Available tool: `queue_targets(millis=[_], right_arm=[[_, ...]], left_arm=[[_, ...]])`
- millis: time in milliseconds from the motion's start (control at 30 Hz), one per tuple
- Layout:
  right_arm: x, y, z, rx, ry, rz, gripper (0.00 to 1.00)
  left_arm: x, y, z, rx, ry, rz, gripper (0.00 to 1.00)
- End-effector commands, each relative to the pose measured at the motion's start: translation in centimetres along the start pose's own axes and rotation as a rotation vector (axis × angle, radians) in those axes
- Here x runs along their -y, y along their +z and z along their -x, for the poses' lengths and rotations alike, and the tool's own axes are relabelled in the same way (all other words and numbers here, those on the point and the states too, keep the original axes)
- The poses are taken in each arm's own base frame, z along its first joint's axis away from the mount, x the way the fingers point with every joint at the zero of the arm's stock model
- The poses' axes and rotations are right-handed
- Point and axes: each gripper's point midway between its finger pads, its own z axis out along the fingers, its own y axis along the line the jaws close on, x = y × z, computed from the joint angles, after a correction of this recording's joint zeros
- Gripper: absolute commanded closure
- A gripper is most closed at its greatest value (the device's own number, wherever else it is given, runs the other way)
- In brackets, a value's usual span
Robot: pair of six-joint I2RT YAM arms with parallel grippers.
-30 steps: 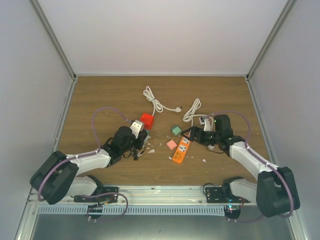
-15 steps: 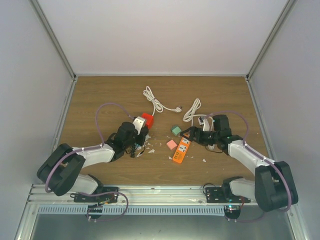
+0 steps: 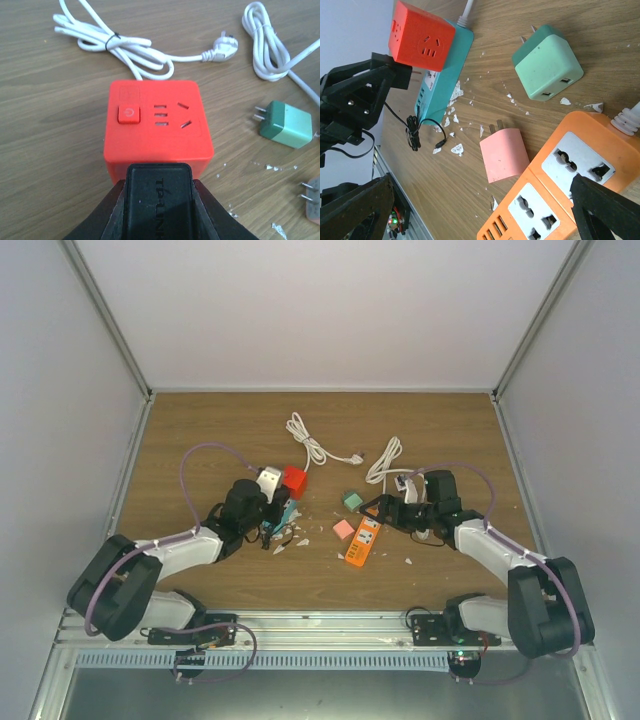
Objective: Insert the plug
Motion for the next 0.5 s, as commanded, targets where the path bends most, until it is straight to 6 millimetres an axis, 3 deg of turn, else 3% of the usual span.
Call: queue_targets(millis=[0, 467], right_arm=[[0.1, 0.0, 0.3, 0.011, -0.019, 0.007, 0.02], [0.2, 0.4, 0.1, -0.009, -0.007, 0.024, 0.02]], left_arm=[[0.3, 0.7, 0.9, 0.023, 0.002, -0.036, 1.0], [1.0, 2.1, -0.1, -0.032, -0.003, -0.086, 1.0]])
